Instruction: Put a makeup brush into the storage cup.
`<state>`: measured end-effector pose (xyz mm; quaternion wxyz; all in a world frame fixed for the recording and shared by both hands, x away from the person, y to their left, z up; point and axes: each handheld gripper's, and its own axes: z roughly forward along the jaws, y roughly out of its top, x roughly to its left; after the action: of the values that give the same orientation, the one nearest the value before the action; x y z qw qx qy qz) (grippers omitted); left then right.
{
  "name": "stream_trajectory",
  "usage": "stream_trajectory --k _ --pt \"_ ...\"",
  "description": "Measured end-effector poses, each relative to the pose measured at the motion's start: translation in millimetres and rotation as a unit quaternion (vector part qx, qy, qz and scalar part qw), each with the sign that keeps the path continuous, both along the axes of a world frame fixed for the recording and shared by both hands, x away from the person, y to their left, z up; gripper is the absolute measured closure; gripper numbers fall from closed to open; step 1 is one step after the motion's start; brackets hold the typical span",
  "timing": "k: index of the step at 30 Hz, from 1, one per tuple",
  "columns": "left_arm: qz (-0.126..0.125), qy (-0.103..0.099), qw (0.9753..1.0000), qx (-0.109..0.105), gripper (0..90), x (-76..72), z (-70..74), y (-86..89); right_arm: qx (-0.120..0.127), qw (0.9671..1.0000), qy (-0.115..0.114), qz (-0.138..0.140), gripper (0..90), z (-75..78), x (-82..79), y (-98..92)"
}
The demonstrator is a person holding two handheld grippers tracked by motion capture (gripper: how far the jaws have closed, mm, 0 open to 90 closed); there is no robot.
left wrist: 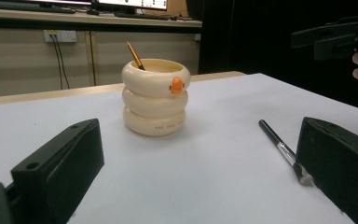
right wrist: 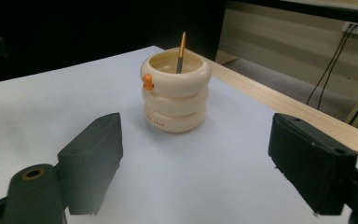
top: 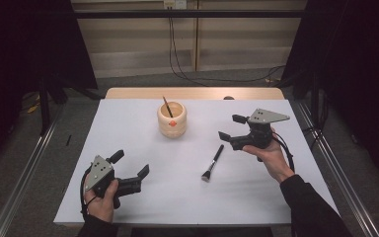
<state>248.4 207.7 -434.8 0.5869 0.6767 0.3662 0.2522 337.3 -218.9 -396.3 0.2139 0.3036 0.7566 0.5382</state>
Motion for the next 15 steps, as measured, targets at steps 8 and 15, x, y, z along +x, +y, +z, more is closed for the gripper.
stream_trajectory --k 8,15 --pt "-0.008 0.001 1.0 0.003 0.8 1.0 -0.5 -0.3 -0.018 0.9987 0.02 0.043 20.7 -1.6 6.9 4.8" --pt "-0.013 0.005 0.9999 0.003 1.2 1.3 0.1 0.9 -0.035 0.9968 0.04 0.06 23.5 -1.0 11.0 6.5"
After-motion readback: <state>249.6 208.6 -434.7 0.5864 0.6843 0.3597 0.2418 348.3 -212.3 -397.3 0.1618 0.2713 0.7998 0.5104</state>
